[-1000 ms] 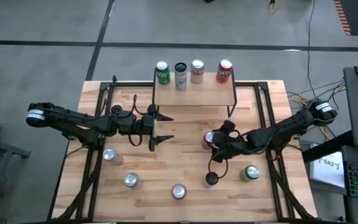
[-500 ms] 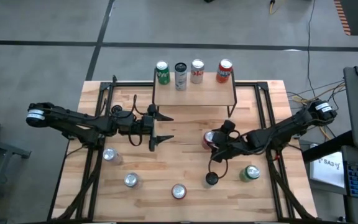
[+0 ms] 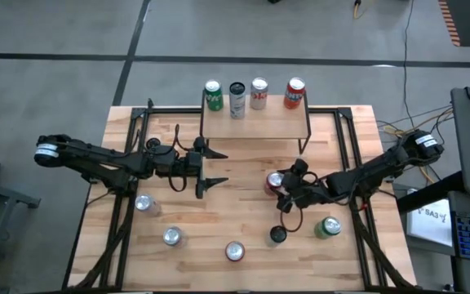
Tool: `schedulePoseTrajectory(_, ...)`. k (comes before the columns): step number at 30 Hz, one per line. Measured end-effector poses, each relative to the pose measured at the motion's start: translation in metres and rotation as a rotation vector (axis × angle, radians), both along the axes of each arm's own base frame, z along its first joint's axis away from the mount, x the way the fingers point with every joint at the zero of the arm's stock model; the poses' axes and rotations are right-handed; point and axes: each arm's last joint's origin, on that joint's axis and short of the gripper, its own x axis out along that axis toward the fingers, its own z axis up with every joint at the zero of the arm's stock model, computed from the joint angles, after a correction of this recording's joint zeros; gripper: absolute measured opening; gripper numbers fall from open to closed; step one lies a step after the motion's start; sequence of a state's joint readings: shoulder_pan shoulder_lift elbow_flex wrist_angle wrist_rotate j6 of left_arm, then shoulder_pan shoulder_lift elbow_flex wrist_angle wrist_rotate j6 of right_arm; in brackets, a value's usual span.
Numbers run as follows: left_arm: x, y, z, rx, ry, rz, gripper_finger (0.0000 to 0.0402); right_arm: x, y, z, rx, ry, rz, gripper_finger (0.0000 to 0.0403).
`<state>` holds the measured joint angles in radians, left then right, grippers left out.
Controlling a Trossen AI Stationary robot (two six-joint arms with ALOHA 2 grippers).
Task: Place canned beverage on shelf
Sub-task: Put the top orange soda can on the shelf aligned with the other orange soda can
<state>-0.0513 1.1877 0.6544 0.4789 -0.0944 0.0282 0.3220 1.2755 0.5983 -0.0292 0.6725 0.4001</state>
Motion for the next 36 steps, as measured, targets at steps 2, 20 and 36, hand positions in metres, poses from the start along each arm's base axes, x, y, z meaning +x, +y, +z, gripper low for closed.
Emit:
schedulePoseTrajectory(2, 0.000, 0.000, 0.000, 0.000, 0.000, 0.000, 0.0321, 0.000, -0.002, -0.002, 0.005, -0.005, -0.006, 0.0306)
schedulePoseTrajectory(20, 0.000, 0.000, 0.000, 0.000, 0.000, 0.000, 0.0321, -0.002, -0.007, -0.009, 0.019, 0.019, -0.005, 0.0342)
schedulePoseTrajectory(36, 0.000, 0.000, 0.000, -0.012, -0.002, 0.000, 0.0321, -0.001, -0.007, -0.011, -0.010, 0.029, 0.002, 0.0282)
